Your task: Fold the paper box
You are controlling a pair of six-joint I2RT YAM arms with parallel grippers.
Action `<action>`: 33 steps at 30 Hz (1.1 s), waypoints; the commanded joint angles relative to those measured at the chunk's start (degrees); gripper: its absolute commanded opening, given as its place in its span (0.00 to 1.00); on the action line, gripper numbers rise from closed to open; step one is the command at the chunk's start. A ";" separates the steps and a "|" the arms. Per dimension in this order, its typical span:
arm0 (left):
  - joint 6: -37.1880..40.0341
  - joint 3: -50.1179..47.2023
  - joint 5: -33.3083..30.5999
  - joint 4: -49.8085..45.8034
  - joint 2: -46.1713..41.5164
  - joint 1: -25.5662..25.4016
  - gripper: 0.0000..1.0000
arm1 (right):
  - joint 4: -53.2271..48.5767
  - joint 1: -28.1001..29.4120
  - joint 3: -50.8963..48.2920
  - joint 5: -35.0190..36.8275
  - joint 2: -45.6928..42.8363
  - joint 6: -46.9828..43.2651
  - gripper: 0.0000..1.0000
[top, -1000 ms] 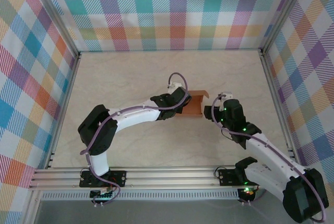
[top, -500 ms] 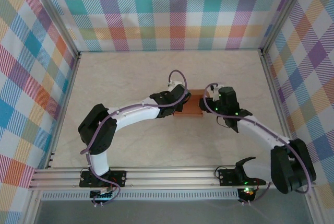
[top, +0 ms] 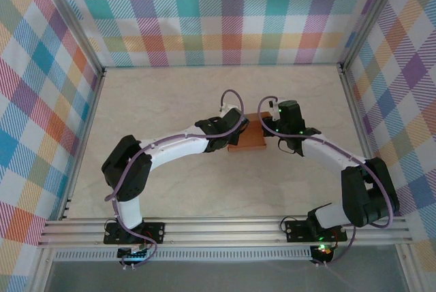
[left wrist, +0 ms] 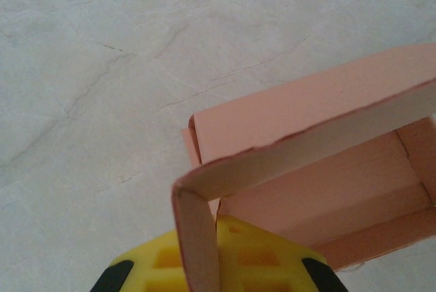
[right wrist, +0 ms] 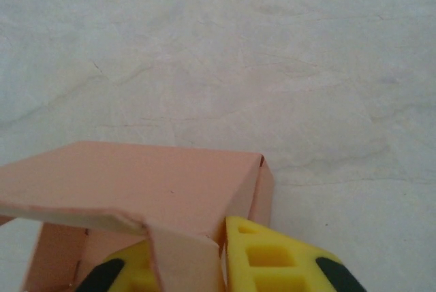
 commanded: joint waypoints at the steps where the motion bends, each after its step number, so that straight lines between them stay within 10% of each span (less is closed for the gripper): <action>1: 1.43 2.08 0.53 -3.62 0.43 0.68 0.00 | -1.90 -0.25 2.56 0.94 0.02 -1.10 0.09; 33: 3.65 6.92 5.55 -9.40 3.78 3.03 0.00 | -37.34 -0.89 26.70 2.24 10.99 9.97 0.00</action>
